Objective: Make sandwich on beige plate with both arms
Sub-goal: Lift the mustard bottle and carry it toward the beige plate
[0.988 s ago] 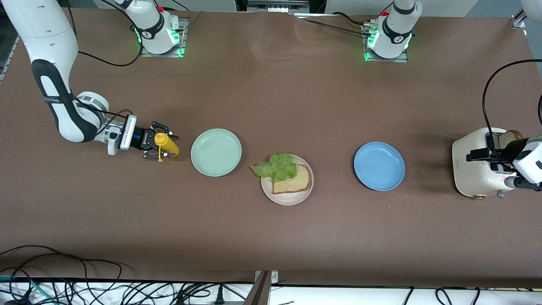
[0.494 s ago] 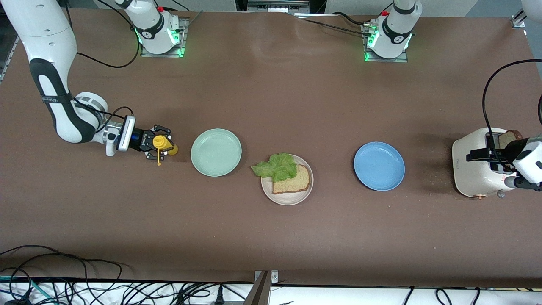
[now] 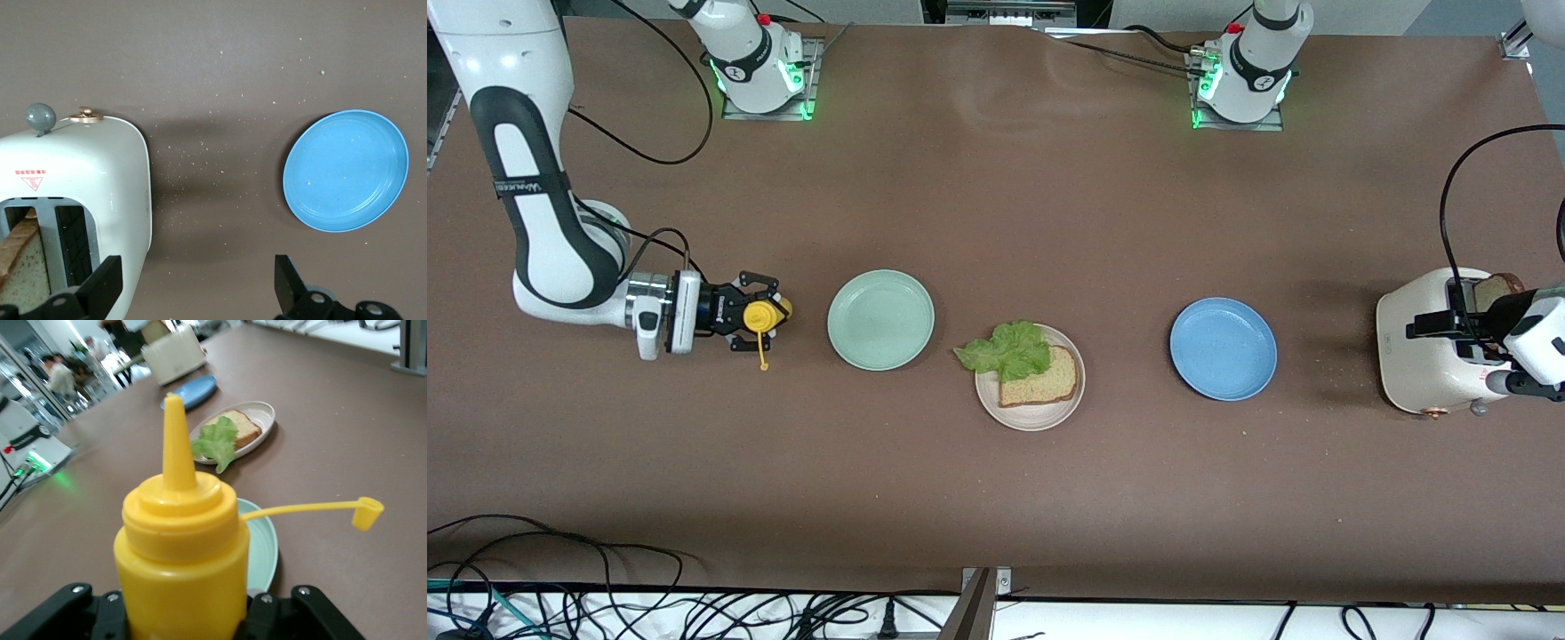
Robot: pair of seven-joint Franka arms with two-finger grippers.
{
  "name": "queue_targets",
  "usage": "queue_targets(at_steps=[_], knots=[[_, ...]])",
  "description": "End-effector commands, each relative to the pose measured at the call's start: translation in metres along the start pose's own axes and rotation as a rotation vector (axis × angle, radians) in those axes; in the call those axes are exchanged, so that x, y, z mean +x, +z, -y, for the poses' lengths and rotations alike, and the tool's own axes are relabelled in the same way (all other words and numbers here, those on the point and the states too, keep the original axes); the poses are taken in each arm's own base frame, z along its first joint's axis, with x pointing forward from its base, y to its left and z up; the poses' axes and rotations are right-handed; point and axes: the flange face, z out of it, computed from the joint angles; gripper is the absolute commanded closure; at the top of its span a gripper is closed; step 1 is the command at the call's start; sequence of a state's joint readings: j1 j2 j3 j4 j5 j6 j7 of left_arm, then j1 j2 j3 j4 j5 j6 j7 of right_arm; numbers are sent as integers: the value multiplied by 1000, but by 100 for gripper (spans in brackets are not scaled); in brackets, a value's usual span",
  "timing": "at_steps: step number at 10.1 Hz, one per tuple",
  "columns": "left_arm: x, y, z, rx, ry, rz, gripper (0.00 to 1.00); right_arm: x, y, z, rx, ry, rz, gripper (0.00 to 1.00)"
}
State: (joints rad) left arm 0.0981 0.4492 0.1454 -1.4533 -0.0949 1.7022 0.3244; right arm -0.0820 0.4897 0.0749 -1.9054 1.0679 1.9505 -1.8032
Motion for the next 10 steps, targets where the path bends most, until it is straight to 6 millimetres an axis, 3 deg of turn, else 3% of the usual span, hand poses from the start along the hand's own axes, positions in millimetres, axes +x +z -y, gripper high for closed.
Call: queue_targets(at_steps=[1,3,6,10], knots=[[-3,-7,0,29,-4,14,0,55,19,-2,-93,48,157,97],[-3,-8,-1,29,-4,12,0,116,60,14,-205,82,361,97],[-3,-8,-1,29,-4,12,0,200,130,61,-383,6,599,97],[-3,-7,-1,29,-2,14,0,241,210,88,-599,-189,832,100]])
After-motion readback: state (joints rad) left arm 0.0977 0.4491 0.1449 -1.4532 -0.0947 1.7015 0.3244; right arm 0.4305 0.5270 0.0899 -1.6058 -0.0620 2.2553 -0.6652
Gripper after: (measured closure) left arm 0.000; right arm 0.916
